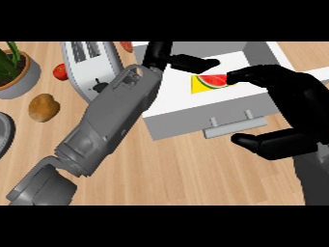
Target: Pick up the cup, place it into the drawer and close the drawer
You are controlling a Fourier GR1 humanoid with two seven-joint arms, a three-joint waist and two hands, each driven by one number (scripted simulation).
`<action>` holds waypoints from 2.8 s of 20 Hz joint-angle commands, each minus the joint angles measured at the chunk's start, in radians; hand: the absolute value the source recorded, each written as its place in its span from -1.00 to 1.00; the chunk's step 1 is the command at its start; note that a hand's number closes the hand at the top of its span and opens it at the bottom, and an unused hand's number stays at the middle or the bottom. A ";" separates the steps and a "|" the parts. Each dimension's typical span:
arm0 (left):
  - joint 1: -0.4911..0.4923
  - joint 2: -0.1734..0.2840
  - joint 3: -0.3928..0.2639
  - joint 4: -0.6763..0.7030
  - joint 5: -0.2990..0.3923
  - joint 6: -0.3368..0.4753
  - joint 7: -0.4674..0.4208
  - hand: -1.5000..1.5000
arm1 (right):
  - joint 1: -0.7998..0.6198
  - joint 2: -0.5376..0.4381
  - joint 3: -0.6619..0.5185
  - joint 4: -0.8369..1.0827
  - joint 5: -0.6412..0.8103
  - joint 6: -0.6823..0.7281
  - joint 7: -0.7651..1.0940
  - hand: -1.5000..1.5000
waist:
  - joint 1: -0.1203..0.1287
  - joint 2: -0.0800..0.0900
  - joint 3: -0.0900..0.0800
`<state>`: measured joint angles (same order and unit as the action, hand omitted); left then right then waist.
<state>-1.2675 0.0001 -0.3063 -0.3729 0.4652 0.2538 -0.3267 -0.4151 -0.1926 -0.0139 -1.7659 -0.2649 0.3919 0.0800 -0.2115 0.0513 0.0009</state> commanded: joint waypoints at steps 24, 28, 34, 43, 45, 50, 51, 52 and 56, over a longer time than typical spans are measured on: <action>0.125 0.011 0.075 -0.099 0.185 -0.015 -0.233 -1.00 | 0.064 -0.153 0.383 0.463 0.733 0.014 -0.172 -1.00 | 0.248 -0.045 0.000; 0.217 0.032 0.081 -0.139 0.192 -0.055 -0.263 -1.00 | -0.013 -0.109 0.379 0.737 0.800 -0.076 -0.264 1.00 | 0.271 -0.040 0.001; 0.267 0.103 0.087 -0.234 0.205 -0.092 -0.203 -1.00 | -0.203 -0.090 0.260 1.035 0.793 -0.181 -0.427 1.00 | 0.313 -0.035 0.003; 0.368 0.158 0.065 -0.325 0.205 -0.173 -0.187 -1.00 | -0.456 -0.177 0.064 1.263 0.711 -0.221 -0.487 1.00 | 0.370 -0.016 0.005; 0.375 0.174 0.075 -0.344 0.225 -0.187 -0.145 -1.00 | -0.485 -0.200 0.044 1.271 0.708 -0.239 -0.461 1.00 | 0.373 -0.021 0.004; 0.405 0.198 0.058 -0.364 0.212 -0.223 -0.155 -1.00 | -0.500 -0.218 0.004 1.263 0.665 -0.224 -0.457 1.00 | 0.405 -0.009 0.005; 0.419 0.192 0.050 -0.364 0.208 -0.228 -0.158 -1.00 | -0.511 -0.243 0.005 1.257 0.666 -0.203 -0.446 1.00 | 0.407 -0.009 0.004; 0.387 0.206 0.061 -0.370 0.213 -0.229 -0.146 -1.00 | -0.524 -0.248 -0.004 1.253 0.652 -0.178 -0.440 1.00 | 0.404 -0.007 0.004; 0.414 0.198 0.053 -0.379 0.211 -0.236 -0.157 -1.00 | -0.513 -0.262 -0.015 1.225 0.632 -0.159 -0.439 1.00 | 0.419 -0.003 0.003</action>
<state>-0.8649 0.1996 -0.2479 -0.7386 0.6777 0.0230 -0.4810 -0.7548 -0.3561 0.0619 -0.5935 0.3623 0.3523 -0.4397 0.1662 0.0252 0.0093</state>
